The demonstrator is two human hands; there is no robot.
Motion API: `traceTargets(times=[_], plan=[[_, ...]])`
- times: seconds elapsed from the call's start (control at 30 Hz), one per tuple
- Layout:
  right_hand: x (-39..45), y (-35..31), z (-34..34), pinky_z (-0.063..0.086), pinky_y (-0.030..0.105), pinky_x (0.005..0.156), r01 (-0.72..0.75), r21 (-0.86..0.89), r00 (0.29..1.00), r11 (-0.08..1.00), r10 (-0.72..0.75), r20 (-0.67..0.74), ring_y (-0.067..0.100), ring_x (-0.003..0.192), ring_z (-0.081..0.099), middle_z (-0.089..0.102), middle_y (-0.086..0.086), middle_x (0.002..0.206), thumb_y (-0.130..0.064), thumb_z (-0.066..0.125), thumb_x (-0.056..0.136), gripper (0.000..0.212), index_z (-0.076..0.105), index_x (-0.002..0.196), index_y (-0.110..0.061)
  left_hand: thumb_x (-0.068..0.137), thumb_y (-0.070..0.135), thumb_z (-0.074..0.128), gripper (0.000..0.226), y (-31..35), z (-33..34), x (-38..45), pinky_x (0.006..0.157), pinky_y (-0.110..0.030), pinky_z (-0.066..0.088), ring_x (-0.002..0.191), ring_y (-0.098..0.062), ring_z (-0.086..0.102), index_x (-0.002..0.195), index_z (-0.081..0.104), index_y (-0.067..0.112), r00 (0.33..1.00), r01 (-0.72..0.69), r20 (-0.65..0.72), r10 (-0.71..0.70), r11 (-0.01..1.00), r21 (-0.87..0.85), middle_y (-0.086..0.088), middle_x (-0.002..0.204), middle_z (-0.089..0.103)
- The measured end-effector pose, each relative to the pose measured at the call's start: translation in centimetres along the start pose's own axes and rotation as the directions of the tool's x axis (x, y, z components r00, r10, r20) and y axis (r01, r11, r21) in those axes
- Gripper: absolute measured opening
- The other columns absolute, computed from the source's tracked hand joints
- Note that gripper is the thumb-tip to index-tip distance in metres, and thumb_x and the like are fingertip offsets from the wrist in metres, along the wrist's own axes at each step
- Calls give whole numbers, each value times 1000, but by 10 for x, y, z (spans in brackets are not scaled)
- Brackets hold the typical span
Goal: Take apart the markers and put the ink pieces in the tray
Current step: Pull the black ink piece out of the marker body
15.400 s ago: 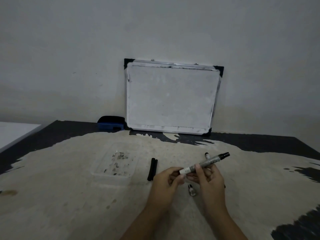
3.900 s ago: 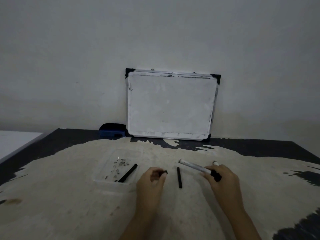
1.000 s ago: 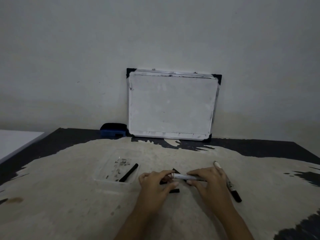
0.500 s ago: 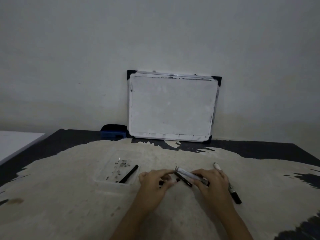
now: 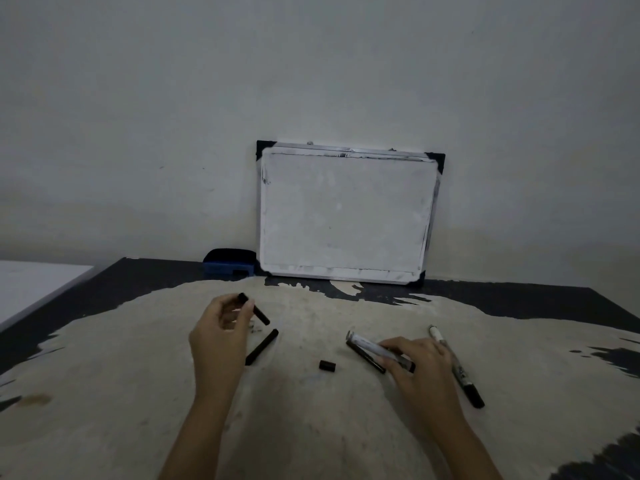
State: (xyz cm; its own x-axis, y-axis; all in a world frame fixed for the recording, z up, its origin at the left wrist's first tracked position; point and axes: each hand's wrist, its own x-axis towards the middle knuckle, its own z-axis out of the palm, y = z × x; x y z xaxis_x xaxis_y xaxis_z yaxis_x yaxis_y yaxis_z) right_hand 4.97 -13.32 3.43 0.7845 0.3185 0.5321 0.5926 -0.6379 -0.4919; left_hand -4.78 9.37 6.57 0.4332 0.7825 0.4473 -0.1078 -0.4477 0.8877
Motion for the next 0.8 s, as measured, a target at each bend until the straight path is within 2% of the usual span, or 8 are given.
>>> traceTargets(times=[0.13, 0.2, 0.3, 0.43, 0.6, 0.7, 0.77, 0.8], plan=[[0, -1, 0, 22, 29, 84, 3, -7, 1000, 1000, -3, 11, 8, 79, 48, 60, -18, 76, -27, 68, 79, 13, 70, 90, -34, 81, 13, 67, 14, -14, -1, -2, 71, -27, 51, 85, -20, 64, 87, 57, 20, 997, -15, 79, 2, 986, 167, -4, 88, 67], [0, -1, -1, 23, 29, 86, -7, -4, 1000, 1000, 7, 23, 8, 80, 48, 60, -18, 77, -28, 67, 79, 13, 69, 91, -34, 79, 18, 69, 17, -19, 0, -4, 84, -37, 49, 87, -23, 64, 85, 54, 24, 994, -58, 107, 24, 941, 332, -5, 87, 70], [-1, -2, 0, 26, 32, 89, -8, -8, 1000, 1000, 8, 27, 7, 80, 47, 59, -19, 77, -32, 64, 80, 12, 68, 91, -35, 79, 21, 70, 12, -22, 2, -4, 110, -42, 19, 86, -16, 64, 84, 58, 23, 987, -105, 160, 26, 853, 512, -3, 84, 72], [-1, -5, -2, 24, 30, 90, -20, -9, 999, 1000, 20, 31, 6, 80, 46, 58, -19, 78, -30, 66, 80, 14, 69, 93, -34, 82, 28, 65, 10, -24, 3, -3, 108, -43, 8, 96, -16, 60, 91, 64, 25, 981, -163, 184, 65, 790, 590, 3, 89, 70], [0, -15, -1, 36, 37, 86, 5, 141, 1000, 990, -2, -21, -3, 78, 49, 58, -23, 72, -34, 68, 78, 10, 66, 87, -39, 85, 31, 59, 18, 1, 20, -15, 100, -29, 19, 90, 10, 46, 101, 63, 26, 951, -262, 233, 205, 933, 247, 16, 98, 61], [-1, -22, 2, 44, 46, 86, -11, 239, 999, 971, 19, -32, 2, 83, 54, 63, -21, 78, -51, 61, 73, 13, 59, 86, -48, 84, 32, 58, 21, 14, 38, -33, 90, -16, 44, 86, 16, 54, 104, 60, 29, 913, -175, 379, 153, 984, 25, 17, 98, 62], [-1, -24, 4, 46, 48, 84, -16, 272, 999, 962, 25, -32, 3, 83, 56, 65, -20, 80, -58, 51, 72, 20, 61, 86, -48, 83, 33, 59, 19, 17, 47, -46, 79, -5, 46, 89, 16, 56, 103, 58, 33, 871, -87, 482, 96, 995, -42, 20, 97, 63], [-2, -26, 5, 46, 48, 83, -10, 285, 999, 958, 21, -32, 2, 83, 56, 65, -21, 79, -59, 50, 72, 21, 62, 86, -47, 83, 33, 60, 17, 16, 50, -50, 77, -6, 46, 92, 15, 56, 101, 60, 33, 851, -38, 520, 68, 997, -69, 20, 97, 64]])
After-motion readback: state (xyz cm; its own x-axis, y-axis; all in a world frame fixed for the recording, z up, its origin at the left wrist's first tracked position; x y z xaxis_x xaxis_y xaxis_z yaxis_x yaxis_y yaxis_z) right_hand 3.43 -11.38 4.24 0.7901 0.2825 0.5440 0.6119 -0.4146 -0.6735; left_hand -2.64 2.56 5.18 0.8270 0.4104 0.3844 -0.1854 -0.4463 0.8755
